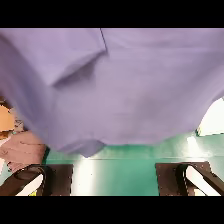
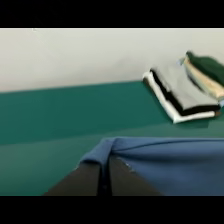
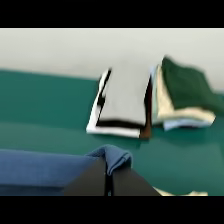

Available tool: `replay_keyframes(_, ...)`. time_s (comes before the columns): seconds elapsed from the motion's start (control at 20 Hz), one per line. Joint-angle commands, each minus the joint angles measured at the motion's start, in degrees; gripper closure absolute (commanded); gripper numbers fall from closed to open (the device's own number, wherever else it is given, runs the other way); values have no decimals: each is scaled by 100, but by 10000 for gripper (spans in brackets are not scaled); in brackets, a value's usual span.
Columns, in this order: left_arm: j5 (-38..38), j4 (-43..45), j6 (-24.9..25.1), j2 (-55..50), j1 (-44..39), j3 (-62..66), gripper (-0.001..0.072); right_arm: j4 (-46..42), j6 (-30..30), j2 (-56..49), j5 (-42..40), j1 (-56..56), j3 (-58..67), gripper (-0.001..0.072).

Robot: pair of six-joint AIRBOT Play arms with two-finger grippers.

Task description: Fold the shirts.

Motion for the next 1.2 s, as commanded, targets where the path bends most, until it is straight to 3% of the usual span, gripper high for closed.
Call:
replay_keyframes(0.0, 149, 160, -236, -719, 11, -1338, 685, -85, 81, -721, 289, 7, -774, 698)
replay_keyframes(0.3, 973, -490, -238, -3075, 11, -1908, 685, -142, -42, -2520, -205, 433, -2470, 698)
replay_keyframes(0.5, 1152, -979, -151, -4030, 369, -1517, 684, -109, -44, -3637, -713, 822, -2024, 698)
replay_keyframes(0.6, 1117, -1541, 278, -4063, 627, -1338, 684, -116, -44, -3910, -671, 872, -1491, 697)
replay_keyframes(0.7, 579, -2000, 682, -4065, 826, -1080, 684, -144, -48, -3915, -533, 872, -1147, 697)
replay_keyframes(0.9, -817, -1799, 815, -4070, 890, -1117, 684, -903, -50, -3414, -216, 848, -1611, 697)
replay_keyframes(1.15, -804, -1764, 815, -4072, 890, -1987, 684, -1012, -50, -2863, -647, 833, -3193, 696)
